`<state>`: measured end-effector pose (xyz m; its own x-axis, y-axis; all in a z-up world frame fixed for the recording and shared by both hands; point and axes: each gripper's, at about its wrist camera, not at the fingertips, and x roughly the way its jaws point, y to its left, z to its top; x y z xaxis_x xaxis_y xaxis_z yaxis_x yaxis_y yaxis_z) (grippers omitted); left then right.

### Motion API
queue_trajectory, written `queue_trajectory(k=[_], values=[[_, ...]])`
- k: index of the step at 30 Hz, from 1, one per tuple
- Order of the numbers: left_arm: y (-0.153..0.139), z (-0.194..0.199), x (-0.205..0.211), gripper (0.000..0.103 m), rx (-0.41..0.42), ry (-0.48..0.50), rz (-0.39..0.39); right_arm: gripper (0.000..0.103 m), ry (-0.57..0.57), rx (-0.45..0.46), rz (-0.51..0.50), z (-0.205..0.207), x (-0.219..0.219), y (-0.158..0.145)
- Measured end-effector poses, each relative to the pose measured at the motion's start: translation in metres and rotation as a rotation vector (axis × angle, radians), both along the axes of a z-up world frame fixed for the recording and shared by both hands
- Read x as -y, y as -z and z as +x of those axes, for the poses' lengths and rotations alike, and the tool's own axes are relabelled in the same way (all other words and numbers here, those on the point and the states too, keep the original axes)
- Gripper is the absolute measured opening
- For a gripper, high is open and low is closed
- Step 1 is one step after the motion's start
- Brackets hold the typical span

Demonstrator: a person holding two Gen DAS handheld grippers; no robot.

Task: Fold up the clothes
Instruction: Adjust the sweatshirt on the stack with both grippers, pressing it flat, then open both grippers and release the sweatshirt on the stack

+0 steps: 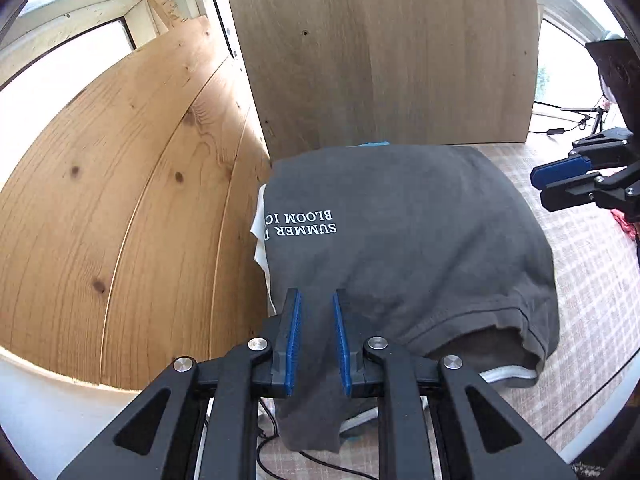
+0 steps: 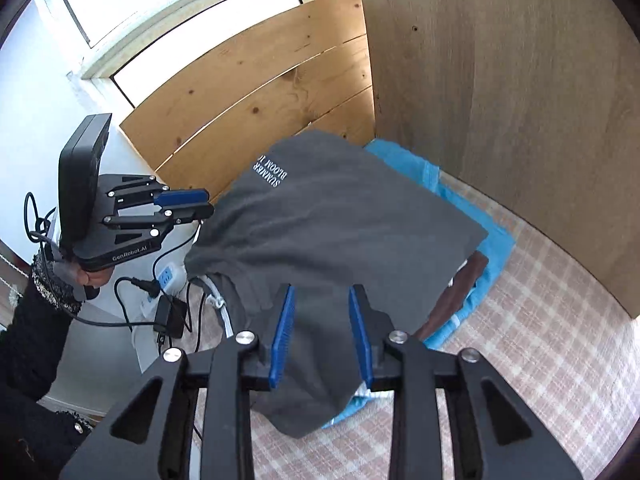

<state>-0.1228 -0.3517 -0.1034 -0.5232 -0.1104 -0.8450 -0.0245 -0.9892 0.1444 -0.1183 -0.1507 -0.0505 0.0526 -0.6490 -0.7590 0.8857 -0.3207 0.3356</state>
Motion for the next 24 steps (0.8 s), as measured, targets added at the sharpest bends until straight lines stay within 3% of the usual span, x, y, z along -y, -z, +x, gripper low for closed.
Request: queue_trajectory(k=[1,3,4,6,10,13,16,19,20,24], values=[[0.015,-0.011,0.002,0.017,0.034,-0.024,-0.06,0.029,0.003,-0.002,-0.007,-0.008,0.011,0.001],[0.043,-0.023,0.01,0.026,0.117,-0.102,-0.152,0.028,-0.016,0.01,0.026,-0.023,0.036,0.016],[0.042,-0.02,0.012,0.026,0.105,-0.114,-0.147,0.028,-0.025,0.014,0.064,-0.031,0.048,0.027],[0.026,0.001,0.016,0.024,0.053,-0.132,-0.073,0.027,-0.032,0.022,0.154,-0.04,0.062,0.044],[-0.007,0.044,0.025,0.024,-0.051,-0.168,0.078,0.027,-0.069,0.075,0.005,-0.037,0.086,0.016],[0.01,0.049,0.026,0.024,-0.029,-0.155,0.223,0.027,-0.119,0.029,-0.012,-0.022,0.134,0.009],[0.036,0.051,0.021,0.024,0.036,-0.169,0.174,0.027,-0.137,0.08,0.04,-0.022,0.186,0.035],[0.05,0.06,0.018,0.024,0.073,-0.172,0.136,0.01,-0.07,0.106,0.093,-0.036,0.209,0.057],[0.046,0.067,0.019,0.024,0.069,-0.178,0.129,0.01,-0.046,0.122,0.095,-0.041,0.212,0.059],[0.025,0.086,0.025,0.021,0.035,-0.197,0.109,0.014,-0.024,0.172,-0.013,-0.038,0.175,0.023]])
